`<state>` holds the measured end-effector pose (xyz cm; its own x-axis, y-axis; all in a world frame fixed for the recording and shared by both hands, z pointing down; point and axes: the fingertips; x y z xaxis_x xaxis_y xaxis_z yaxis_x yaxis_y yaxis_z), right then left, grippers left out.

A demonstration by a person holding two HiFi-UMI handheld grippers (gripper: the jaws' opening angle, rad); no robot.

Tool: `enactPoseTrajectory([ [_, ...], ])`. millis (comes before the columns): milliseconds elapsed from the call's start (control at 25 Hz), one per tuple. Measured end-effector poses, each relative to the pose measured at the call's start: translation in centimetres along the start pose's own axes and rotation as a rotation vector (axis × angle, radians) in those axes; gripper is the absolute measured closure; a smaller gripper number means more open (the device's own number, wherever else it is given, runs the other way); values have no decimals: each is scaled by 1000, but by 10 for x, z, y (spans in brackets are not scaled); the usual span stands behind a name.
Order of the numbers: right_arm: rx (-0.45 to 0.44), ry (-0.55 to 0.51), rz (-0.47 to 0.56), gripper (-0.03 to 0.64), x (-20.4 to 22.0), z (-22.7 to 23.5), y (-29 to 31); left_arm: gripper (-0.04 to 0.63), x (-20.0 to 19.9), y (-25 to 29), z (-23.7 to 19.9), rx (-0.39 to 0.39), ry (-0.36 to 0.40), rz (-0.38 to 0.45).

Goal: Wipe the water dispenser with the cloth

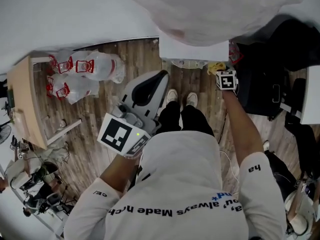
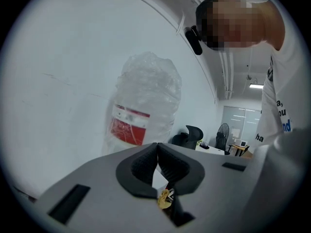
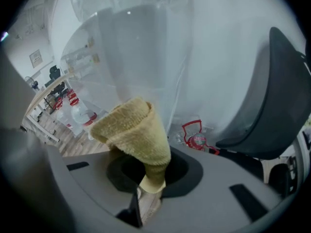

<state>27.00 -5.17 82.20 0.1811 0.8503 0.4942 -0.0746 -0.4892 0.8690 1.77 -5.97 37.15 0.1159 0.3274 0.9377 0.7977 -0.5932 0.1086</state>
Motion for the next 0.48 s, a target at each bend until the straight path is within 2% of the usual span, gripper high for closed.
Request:
enactPoseTrajectory([
  [480,-2,75,-43,552,28,7,51,575,43,14,-19,-10,-12,-20],
])
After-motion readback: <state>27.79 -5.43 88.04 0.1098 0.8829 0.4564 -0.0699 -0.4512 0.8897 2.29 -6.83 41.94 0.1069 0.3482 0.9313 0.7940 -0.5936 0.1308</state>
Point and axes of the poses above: the fingertips, and each gripper's own axes: y forward along the fingers, z to its right, x out of its underside, and after that the axes turned 2 degrees about -y, right-handed
